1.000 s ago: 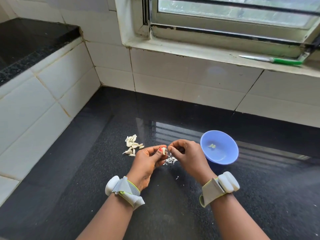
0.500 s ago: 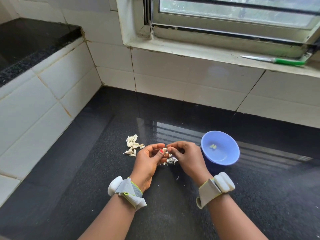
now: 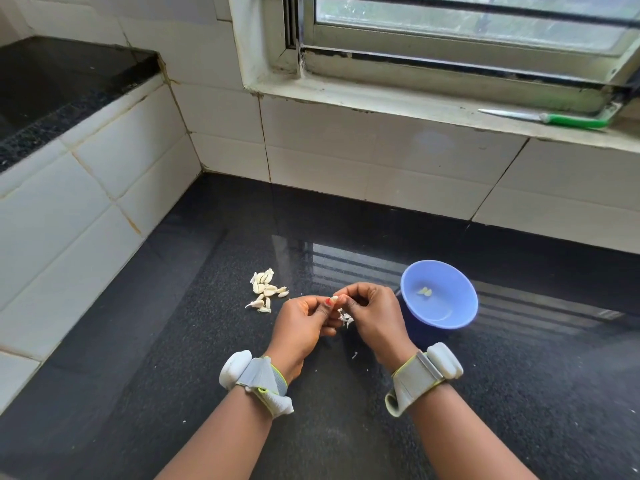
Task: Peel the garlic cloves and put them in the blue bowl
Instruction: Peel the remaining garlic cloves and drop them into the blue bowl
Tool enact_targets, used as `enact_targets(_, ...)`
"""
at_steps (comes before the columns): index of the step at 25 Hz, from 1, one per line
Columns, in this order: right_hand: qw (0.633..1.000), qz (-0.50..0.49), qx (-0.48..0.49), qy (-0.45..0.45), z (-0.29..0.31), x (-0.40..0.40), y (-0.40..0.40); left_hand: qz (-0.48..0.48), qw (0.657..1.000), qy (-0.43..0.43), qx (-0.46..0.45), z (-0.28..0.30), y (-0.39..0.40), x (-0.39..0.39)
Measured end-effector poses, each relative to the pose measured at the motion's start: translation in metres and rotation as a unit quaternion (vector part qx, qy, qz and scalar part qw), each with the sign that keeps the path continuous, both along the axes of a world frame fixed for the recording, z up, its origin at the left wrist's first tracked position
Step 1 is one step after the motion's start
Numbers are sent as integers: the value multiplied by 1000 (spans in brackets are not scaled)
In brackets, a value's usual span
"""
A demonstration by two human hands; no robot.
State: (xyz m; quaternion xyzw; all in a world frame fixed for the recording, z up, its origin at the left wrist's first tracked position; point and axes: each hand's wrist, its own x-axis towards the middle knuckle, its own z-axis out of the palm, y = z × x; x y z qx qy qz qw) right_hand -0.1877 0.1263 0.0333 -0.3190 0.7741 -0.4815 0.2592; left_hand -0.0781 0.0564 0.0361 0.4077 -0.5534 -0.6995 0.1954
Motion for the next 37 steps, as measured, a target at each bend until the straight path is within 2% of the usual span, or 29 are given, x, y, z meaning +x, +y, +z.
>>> enact_targets(4,1000,-13,6,16,0,3,-2,12,998,-41,-44,-1,1,-3)
enact_targets(6,999,3,-23,-24,2,3,0,42,996,-49,-57,-2,0,-3)
enact_targets(8,999,29,-23,-6,5,3,1,60,996,-50,-53,-2,-2,-4)
enact_targets(10,992,45,-15,116,2,2,1,54,996,-48,-42,-2,-1,-4)
enact_targets(13,942,85,-23,325,-2,1,-1,40,996,-62,-42,-3,-1,-5)
enact_targets(15,921,93,-21,379,-5,0,-3,29,994,-80,-69,-5,-1,-5)
enact_targets(16,929,95,-11,358,-2,1,-4,23,992,-86,-90,-6,-2,-5)
enact_targets(20,981,90,43,168,9,-2,-4,12,981,-96,-169,-9,-2,-1)
enact_targets(23,991,71,43,104,16,-2,-3,7,965,-108,-241,-11,-3,0)
enact_targets(27,998,44,40,37,16,-4,-2,13,925,-129,-357,-7,-1,1)
enact_targets(29,998,36,39,25,14,-4,-2,7,938,-122,-324,-7,-1,0)
enact_targets(32,999,23,34,34,13,0,-2,7,982,-86,-169,-5,2,-5)
enact_targets(37,999,12,25,23,13,-1,-4,3,997,-52,-62,-2,6,-11)
